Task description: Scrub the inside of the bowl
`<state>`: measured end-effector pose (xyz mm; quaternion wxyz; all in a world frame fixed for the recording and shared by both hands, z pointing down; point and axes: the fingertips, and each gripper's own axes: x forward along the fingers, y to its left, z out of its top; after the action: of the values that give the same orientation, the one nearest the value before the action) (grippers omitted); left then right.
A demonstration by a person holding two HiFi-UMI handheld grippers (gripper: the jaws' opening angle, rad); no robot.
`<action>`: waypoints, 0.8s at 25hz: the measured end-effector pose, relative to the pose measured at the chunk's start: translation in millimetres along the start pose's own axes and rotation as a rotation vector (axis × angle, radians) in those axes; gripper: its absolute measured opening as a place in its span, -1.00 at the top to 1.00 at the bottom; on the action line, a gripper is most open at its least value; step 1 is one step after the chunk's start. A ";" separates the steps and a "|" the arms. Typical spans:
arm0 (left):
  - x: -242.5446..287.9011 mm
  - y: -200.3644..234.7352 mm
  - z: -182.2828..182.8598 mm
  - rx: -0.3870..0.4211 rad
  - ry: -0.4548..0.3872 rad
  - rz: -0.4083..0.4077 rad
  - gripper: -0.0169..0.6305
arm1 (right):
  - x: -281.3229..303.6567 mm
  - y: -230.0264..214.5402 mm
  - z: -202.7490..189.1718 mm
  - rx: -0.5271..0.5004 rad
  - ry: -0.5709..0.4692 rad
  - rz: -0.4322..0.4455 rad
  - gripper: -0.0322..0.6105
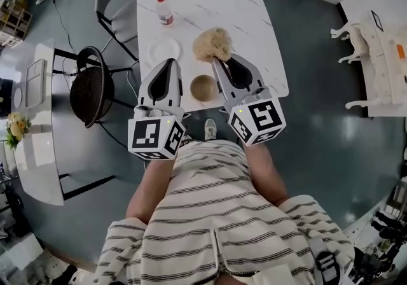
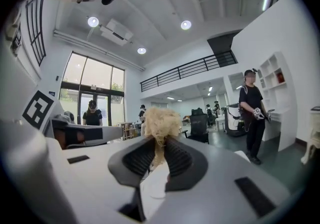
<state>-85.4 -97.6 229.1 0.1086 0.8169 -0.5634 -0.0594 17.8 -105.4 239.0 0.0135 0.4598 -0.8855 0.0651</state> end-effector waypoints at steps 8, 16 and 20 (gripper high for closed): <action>-6.3 -9.3 22.0 0.093 -0.057 0.017 0.93 | -3.3 12.4 17.3 -0.051 -0.044 0.008 0.70; -10.1 -18.9 35.1 0.180 -0.094 0.045 0.93 | -10.3 14.1 39.2 -0.107 -0.107 -0.020 0.70; -11.3 -19.4 35.9 0.184 -0.100 0.056 0.93 | -12.1 17.5 44.0 -0.121 -0.128 -0.017 0.70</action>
<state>-79.7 -84.4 189.3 0.0065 0.8034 -0.5937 -0.0453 12.0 -91.2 192.6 -0.0149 0.4688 -0.8830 -0.0183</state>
